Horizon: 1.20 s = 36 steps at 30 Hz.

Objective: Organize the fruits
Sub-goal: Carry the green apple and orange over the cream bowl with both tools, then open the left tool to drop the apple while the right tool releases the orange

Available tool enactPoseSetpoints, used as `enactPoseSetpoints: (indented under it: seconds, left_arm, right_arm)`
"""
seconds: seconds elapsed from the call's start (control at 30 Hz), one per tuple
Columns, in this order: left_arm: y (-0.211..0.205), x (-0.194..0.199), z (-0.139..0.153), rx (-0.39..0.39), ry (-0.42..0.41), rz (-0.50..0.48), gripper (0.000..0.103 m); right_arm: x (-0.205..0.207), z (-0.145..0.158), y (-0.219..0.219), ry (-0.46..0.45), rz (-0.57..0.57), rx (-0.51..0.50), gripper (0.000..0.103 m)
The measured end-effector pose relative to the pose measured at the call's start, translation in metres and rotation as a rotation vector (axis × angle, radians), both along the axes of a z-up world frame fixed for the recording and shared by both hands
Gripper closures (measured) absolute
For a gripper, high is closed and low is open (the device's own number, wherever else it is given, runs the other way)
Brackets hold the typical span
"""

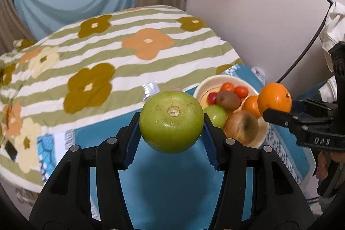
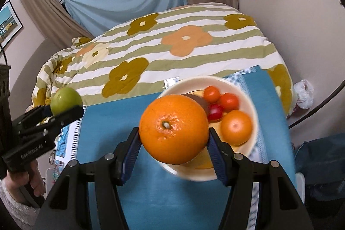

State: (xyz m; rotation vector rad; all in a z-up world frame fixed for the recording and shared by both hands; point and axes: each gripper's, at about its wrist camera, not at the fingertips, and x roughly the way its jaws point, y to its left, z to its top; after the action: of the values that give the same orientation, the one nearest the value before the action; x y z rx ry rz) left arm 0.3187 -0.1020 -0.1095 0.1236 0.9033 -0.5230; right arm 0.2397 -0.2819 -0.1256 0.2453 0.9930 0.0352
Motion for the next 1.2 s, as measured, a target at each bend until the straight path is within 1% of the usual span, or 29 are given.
enactPoseSetpoints:
  seconds: [0.07, 0.2, 0.4, 0.6, 0.77, 0.83, 0.87, 0.9, 0.97, 1.2]
  left_arm:
    - [-0.022, 0.01, -0.006, 0.0, 0.008, -0.013, 0.046]
    - [-0.053, 0.029, -0.02, -0.003, 0.034, -0.027, 0.046]
    - [-0.085, 0.052, -0.047, 0.007, 0.07, -0.042, 0.046]
    - [-0.097, 0.065, -0.068, 0.001, 0.111, -0.068, 0.046]
    - [-0.097, 0.069, -0.075, -0.016, 0.139, -0.076, 0.045]
    - [-0.096, 0.07, -0.075, -0.02, 0.137, -0.081, 0.041]
    - [-0.096, 0.07, -0.074, -0.035, 0.14, -0.092, 0.027]
    - [-0.095, 0.069, -0.073, -0.038, 0.13, -0.09, 0.017]
    - [-0.094, 0.068, -0.069, -0.056, 0.117, -0.093, 0.015]
    - [-0.082, 0.064, -0.052, -0.079, 0.097, -0.067, 0.015]
  right_arm:
    - [0.002, -0.002, -0.013, 0.001, 0.003, 0.0, 0.047]
    - [0.011, -0.012, -0.034, 0.01, 0.015, 0.007, 0.047]
    - [0.024, -0.027, -0.056, 0.024, 0.028, 0.014, 0.047]
    - [0.032, -0.037, -0.072, 0.031, 0.026, 0.034, 0.047]
    - [0.036, -0.042, -0.078, 0.034, 0.024, 0.047, 0.047]
    - [0.038, -0.044, -0.079, 0.036, 0.024, 0.05, 0.047]
    - [0.038, -0.045, -0.08, 0.037, 0.024, 0.052, 0.047]
    - [0.039, -0.045, -0.08, 0.038, 0.025, 0.054, 0.047]
    - [0.039, -0.046, -0.08, 0.038, 0.027, 0.056, 0.047]
    - [0.04, -0.045, -0.078, 0.034, 0.032, 0.058, 0.047]
